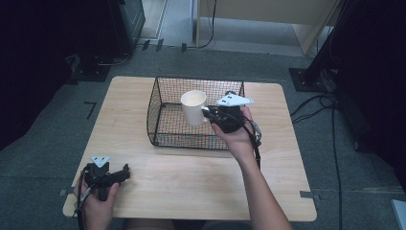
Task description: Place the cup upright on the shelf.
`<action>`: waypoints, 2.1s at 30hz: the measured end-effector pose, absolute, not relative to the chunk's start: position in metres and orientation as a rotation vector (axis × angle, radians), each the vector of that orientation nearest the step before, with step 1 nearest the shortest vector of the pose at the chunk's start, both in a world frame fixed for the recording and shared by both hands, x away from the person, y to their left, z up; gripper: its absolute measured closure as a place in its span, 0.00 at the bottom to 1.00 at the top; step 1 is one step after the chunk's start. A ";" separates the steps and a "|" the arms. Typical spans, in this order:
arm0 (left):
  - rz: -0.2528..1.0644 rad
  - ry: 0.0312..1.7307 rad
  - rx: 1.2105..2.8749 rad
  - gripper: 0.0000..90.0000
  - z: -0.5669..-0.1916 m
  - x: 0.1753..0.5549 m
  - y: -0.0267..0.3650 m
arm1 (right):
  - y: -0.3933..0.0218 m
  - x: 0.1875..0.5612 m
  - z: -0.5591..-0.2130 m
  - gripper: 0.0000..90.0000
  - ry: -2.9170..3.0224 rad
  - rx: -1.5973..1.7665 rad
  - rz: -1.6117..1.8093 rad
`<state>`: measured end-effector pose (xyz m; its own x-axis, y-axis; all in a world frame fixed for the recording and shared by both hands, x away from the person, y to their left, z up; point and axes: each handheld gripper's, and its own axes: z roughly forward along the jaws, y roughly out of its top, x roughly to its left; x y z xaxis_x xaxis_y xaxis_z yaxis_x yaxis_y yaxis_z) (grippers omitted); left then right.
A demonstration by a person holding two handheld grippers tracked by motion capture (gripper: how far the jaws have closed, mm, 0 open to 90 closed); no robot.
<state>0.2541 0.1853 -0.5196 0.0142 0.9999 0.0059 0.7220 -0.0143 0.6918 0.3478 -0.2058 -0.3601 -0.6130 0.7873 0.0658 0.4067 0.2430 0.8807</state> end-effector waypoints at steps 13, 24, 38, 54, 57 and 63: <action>0.712 1.759 1.791 0.01 -0.519 0.254 0.185 | -0.209 0.399 -0.388 0.90 2.144 1.196 1.273; 0.712 1.759 1.791 0.01 -0.519 0.254 0.185 | -0.200 0.427 -0.406 0.90 2.239 1.198 1.187; 0.712 1.759 1.791 0.01 -0.519 0.254 0.185 | -0.197 0.439 -0.424 0.90 2.319 1.133 1.140; 0.712 1.759 1.791 0.01 -0.519 0.254 0.185 | -0.194 0.442 -0.438 0.86 2.405 1.111 1.041; 0.712 1.759 1.791 0.01 -0.519 0.254 0.185 | -0.195 0.442 -0.437 0.82 2.391 1.116 1.071; 0.712 1.759 1.790 0.01 -0.520 0.254 0.185 | -0.199 0.439 -0.427 0.67 2.326 1.121 1.167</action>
<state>0.2541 0.1854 -0.5195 0.0154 0.9999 0.0064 0.7225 -0.0155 0.6912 0.4393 -0.1987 -0.4274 -0.6473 0.7591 0.0698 0.5096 0.3629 0.7801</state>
